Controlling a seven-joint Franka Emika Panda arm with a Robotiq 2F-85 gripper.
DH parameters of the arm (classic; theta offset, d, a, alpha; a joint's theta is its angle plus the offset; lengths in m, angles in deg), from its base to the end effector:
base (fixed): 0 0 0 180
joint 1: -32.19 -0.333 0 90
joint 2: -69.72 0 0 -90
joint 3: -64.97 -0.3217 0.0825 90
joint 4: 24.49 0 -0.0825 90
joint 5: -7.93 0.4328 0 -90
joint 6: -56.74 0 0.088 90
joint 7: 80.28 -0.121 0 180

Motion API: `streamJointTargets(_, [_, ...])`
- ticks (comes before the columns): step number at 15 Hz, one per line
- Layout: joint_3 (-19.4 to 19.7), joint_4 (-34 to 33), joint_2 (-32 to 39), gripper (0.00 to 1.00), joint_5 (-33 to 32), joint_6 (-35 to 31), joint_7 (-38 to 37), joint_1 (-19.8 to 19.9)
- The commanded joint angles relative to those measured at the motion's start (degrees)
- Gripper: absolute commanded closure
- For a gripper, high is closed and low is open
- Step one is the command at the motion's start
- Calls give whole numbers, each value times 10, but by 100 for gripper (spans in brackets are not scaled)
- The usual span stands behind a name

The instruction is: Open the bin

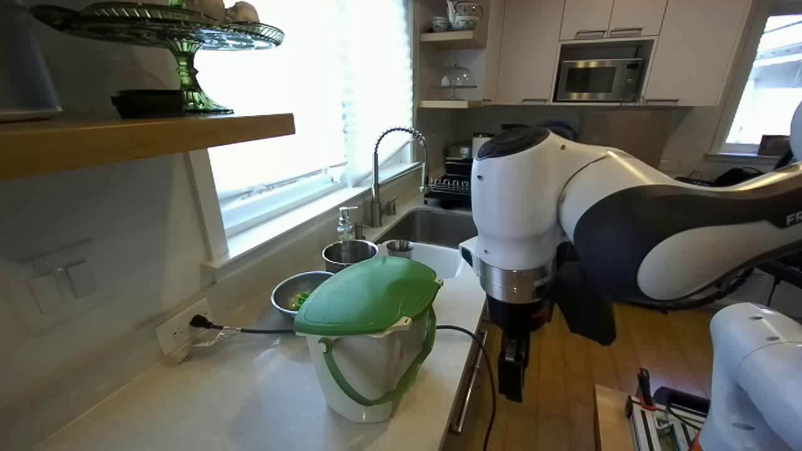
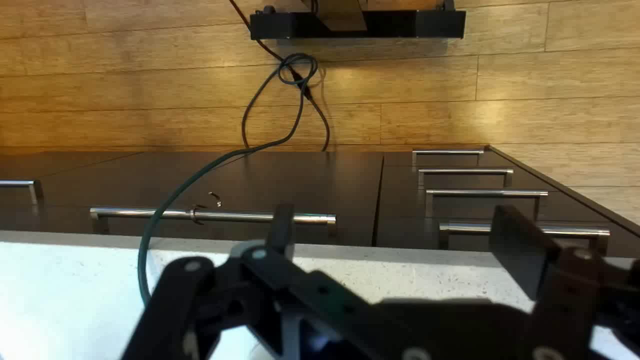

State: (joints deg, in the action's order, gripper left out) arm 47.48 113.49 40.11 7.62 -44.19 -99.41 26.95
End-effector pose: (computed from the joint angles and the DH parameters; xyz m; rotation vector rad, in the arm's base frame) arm 0.3905 0.1653 0.4542 2.9430 0.0223 -0.1309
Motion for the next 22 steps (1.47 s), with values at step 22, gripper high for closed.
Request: streamJointTargets(22, [238, -198, 84, 0, 98, -107, 296, 22])
